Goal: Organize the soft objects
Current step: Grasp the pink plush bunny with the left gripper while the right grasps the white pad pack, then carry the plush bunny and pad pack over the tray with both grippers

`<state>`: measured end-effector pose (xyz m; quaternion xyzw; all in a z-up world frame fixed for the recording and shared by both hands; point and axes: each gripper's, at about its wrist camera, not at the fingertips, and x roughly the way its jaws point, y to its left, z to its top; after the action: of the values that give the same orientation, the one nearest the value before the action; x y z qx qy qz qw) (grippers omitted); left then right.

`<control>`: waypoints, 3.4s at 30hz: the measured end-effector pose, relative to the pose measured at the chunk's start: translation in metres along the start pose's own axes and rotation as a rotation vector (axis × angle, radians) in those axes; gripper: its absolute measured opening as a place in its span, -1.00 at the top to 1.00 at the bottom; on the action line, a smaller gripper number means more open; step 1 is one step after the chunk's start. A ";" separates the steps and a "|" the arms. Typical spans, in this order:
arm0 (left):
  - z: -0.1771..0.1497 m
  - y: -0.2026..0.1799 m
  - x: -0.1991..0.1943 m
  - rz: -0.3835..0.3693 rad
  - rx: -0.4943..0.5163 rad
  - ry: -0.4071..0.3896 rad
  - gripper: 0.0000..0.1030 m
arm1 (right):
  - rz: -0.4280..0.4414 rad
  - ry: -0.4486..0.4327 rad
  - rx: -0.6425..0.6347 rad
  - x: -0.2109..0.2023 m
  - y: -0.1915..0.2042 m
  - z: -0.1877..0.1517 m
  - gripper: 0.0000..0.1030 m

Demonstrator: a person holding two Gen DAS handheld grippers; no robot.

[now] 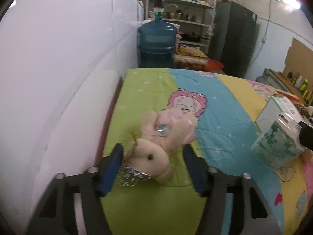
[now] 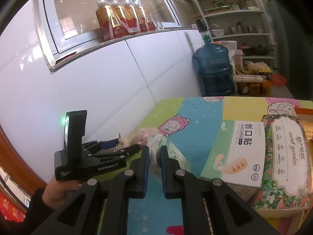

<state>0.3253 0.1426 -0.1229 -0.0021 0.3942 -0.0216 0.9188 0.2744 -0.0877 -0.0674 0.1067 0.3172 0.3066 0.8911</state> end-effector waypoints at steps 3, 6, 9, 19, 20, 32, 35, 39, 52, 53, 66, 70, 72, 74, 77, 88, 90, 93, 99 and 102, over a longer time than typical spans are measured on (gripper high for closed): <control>0.000 0.003 -0.003 -0.005 -0.011 -0.013 0.02 | -0.001 0.003 0.005 0.002 -0.001 -0.001 0.78; -0.002 0.004 -0.006 -0.014 -0.023 -0.029 0.18 | -0.001 0.004 0.006 0.003 -0.001 -0.001 0.78; -0.002 0.005 -0.011 -0.016 -0.031 -0.052 0.32 | -0.004 -0.001 0.004 0.003 0.000 0.000 0.78; -0.017 0.002 -0.047 -0.093 -0.089 -0.149 0.36 | 0.001 -0.019 -0.005 -0.008 0.005 -0.002 0.78; -0.019 0.000 -0.053 -0.102 -0.093 -0.162 0.36 | 0.001 -0.021 -0.006 -0.009 0.005 -0.002 0.78; -0.034 -0.024 -0.105 -0.161 -0.116 -0.257 0.36 | 0.018 -0.056 -0.019 -0.038 0.016 -0.003 0.78; -0.038 -0.031 -0.114 -0.182 -0.129 -0.267 0.36 | 0.023 -0.074 -0.025 -0.049 0.019 -0.004 0.78; -0.043 -0.037 -0.123 -0.199 -0.134 -0.281 0.36 | 0.035 -0.092 -0.025 -0.064 0.021 -0.003 0.85; -0.056 -0.042 -0.145 -0.199 -0.140 -0.295 0.36 | 0.101 0.100 -0.085 -0.062 0.015 -0.035 -0.24; -0.051 -0.038 -0.142 -0.201 -0.143 -0.295 0.36 | 0.100 0.123 -0.100 -0.060 0.014 -0.038 -0.55; -0.060 -0.027 -0.141 -0.191 -0.163 -0.279 0.36 | 0.050 0.361 -0.384 -0.024 0.031 -0.082 -0.57; -0.061 -0.028 -0.138 -0.192 -0.163 -0.269 0.35 | 0.008 0.373 -0.464 -0.016 0.039 -0.089 -0.56; -0.062 -0.029 -0.137 -0.193 -0.163 -0.264 0.35 | -0.011 0.373 -0.492 -0.014 0.042 -0.093 -0.54; -0.063 -0.030 -0.136 -0.195 -0.163 -0.258 0.35 | -0.016 0.377 -0.495 -0.012 0.042 -0.094 -0.24; -0.064 -0.032 -0.134 -0.197 -0.162 -0.252 0.35 | -0.027 0.399 -0.488 -0.007 0.041 -0.101 -0.10; -0.064 -0.041 -0.136 -0.214 -0.141 -0.248 0.35 | -0.036 0.320 -0.416 -0.032 0.035 -0.097 -0.02; -0.064 -0.045 -0.138 -0.224 -0.131 -0.251 0.35 | -0.043 0.294 -0.402 -0.044 0.032 -0.095 -0.03; -0.062 -0.054 -0.139 -0.240 -0.116 -0.256 0.35 | -0.059 0.262 -0.388 -0.063 0.029 -0.091 -0.03; -0.061 -0.076 -0.144 -0.281 -0.078 -0.256 0.35 | -0.110 0.223 -0.371 -0.093 0.021 -0.087 -0.03; -0.061 -0.088 -0.147 -0.302 -0.058 -0.257 0.35 | -0.140 0.204 -0.351 -0.111 0.012 -0.087 -0.03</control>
<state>0.1762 0.0612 -0.0569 -0.0906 0.2696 -0.1474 0.9473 0.1463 -0.1470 -0.0751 -0.1038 0.3540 0.3036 0.8785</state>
